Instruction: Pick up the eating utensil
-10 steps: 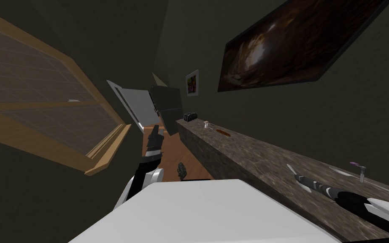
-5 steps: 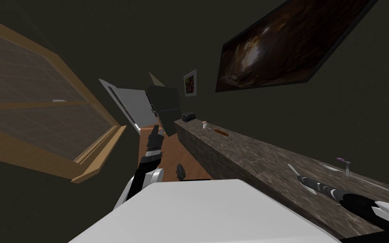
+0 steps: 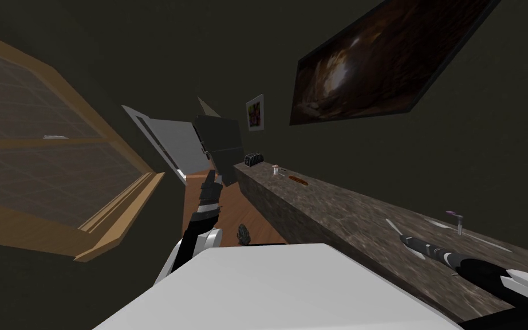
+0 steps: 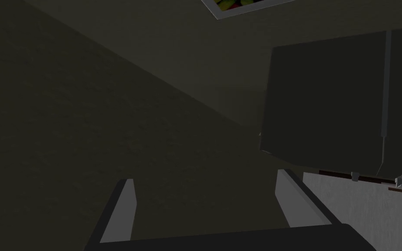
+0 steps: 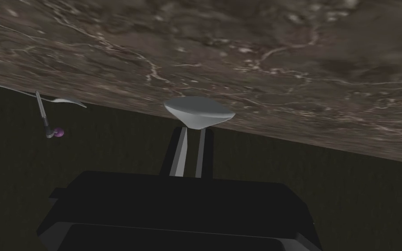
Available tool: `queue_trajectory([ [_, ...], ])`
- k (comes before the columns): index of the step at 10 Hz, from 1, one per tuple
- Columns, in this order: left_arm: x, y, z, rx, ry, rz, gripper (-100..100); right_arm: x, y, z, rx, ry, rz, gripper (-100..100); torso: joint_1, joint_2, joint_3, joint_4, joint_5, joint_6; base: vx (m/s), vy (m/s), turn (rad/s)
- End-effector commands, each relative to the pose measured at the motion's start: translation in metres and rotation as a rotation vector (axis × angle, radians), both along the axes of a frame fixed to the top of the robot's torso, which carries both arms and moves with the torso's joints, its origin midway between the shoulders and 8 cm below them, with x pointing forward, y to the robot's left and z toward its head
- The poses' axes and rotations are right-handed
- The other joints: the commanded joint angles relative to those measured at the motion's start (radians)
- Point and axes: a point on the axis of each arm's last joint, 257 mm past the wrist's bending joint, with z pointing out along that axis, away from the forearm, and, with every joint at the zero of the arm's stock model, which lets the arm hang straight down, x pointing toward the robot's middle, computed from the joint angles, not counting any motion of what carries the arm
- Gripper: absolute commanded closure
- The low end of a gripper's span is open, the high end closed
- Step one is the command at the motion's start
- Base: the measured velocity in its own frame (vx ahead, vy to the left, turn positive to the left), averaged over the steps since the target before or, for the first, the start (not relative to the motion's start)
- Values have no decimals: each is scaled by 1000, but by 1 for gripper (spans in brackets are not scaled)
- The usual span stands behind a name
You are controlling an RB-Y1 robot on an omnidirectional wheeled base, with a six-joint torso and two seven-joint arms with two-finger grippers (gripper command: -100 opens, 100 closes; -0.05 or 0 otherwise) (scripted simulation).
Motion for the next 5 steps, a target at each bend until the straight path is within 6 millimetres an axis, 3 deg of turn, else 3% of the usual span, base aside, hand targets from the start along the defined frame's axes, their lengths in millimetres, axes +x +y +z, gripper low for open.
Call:
queue_trajectory([
  [1, 0, 0, 0, 0, 0, 0, 0, 6, 7, 1, 8, -15, 5, 100, 0, 0, 0, 0, 0, 0, 18, -20, -57],
  [2, 0, 0, 0, 0, 0, 0, 0, 1, 9, 2, -11, 11, 17, 100, 0, 0, 0, 0, 0, -1, 24, -26, -90],
  [3, 0, 0, 0, 0, 0, 0, 0, 13, 19, 2, 16, -18, 27, 100, 0, 0, 0, 0, 0, 0, 24, -21, -65],
  [4, 0, 0, 0, 0, 0, 0, 0, 5, 20, 1, -2, 12, 35, 100, 0, 0, 0, 0, -1, -2, 36, -15, -62],
  [5, 0, 0, 0, 0, 0, 0, 0, 15, 29, 1, 23, -14, 38, 100, 0, -1, 0, 0, 0, -1, 28, -14, -48],
])
